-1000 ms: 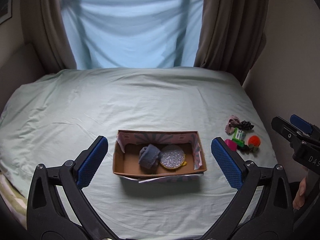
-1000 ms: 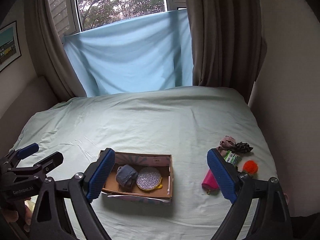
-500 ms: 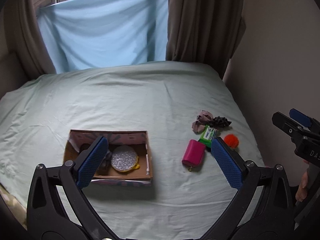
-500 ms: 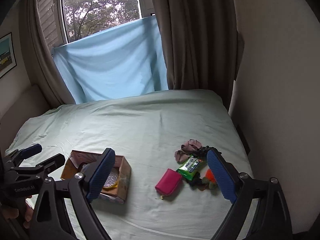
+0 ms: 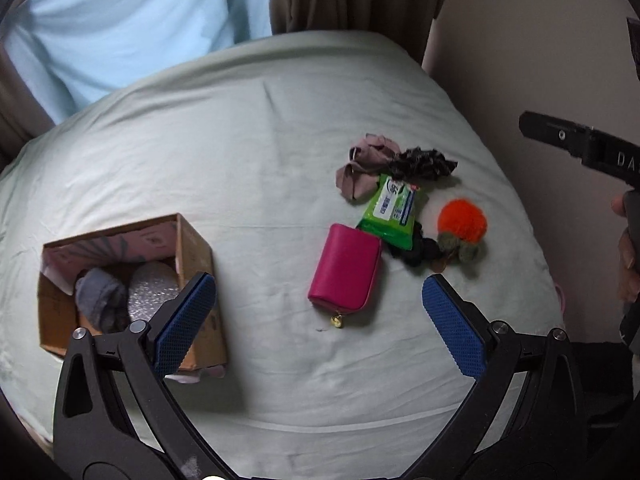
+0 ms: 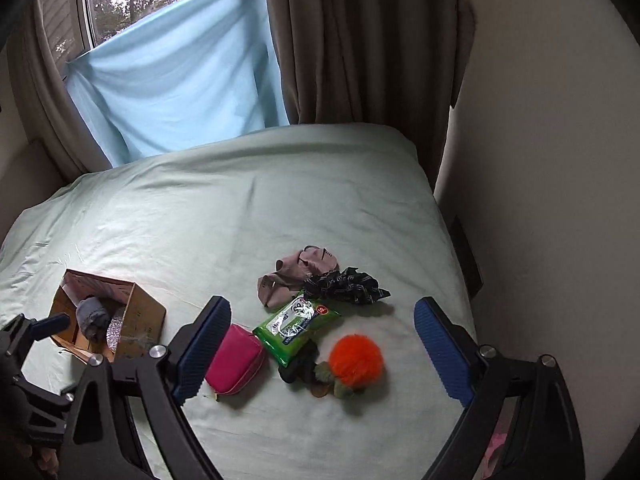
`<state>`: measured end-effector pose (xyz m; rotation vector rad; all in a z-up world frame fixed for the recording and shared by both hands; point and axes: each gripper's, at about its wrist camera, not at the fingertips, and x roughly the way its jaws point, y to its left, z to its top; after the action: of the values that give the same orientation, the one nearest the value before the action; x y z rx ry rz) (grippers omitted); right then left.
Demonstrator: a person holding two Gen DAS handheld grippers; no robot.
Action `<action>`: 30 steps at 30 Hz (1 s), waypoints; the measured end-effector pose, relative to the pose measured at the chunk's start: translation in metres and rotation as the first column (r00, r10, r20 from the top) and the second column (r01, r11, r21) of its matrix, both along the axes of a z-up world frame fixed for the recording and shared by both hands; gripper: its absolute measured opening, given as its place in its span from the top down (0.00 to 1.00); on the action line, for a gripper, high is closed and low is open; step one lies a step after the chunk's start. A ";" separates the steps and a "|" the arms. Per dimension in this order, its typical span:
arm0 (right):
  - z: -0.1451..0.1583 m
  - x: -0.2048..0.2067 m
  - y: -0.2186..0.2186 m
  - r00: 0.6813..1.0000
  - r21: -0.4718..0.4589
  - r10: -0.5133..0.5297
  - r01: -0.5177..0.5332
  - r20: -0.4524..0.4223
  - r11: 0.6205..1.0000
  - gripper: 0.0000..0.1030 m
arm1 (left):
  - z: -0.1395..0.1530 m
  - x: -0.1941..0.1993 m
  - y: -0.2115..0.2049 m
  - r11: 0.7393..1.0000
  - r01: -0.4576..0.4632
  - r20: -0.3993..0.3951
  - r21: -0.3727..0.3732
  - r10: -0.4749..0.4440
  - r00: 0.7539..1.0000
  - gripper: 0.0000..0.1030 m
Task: Organize soft objects
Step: 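Grasp the pink pouch with the left tool while the right tool grasps the black scrunchie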
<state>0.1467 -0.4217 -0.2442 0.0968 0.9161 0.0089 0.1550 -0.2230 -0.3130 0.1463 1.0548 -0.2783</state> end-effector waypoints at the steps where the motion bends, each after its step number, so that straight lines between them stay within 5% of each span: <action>1: -0.010 0.008 -0.005 1.000 0.009 0.007 -0.007 -0.013 1.000 0.11 | -0.014 0.007 -0.004 1.000 0.005 -0.021 0.007 -0.005 1.000 0.01; 11: -0.121 0.085 -0.025 0.976 0.056 0.125 -0.116 -0.176 0.992 0.11 | -0.120 0.058 -0.035 1.000 0.008 -0.181 0.018 -0.004 0.983 0.01; 24: -0.204 0.158 -0.025 0.946 0.123 0.082 -0.045 -0.312 0.991 0.11 | -0.178 0.091 -0.046 0.998 0.049 -0.276 0.037 -0.037 0.961 0.01; 30: -0.220 0.164 -0.022 0.935 0.101 0.070 -0.036 -0.347 0.994 0.11 | -0.197 0.095 -0.063 0.994 0.096 -0.321 0.048 -0.076 0.944 0.24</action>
<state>0.3106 -0.4440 -0.4643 0.1642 1.2755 0.0874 0.2497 -0.2856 -0.5096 0.2094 1.3817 -0.3559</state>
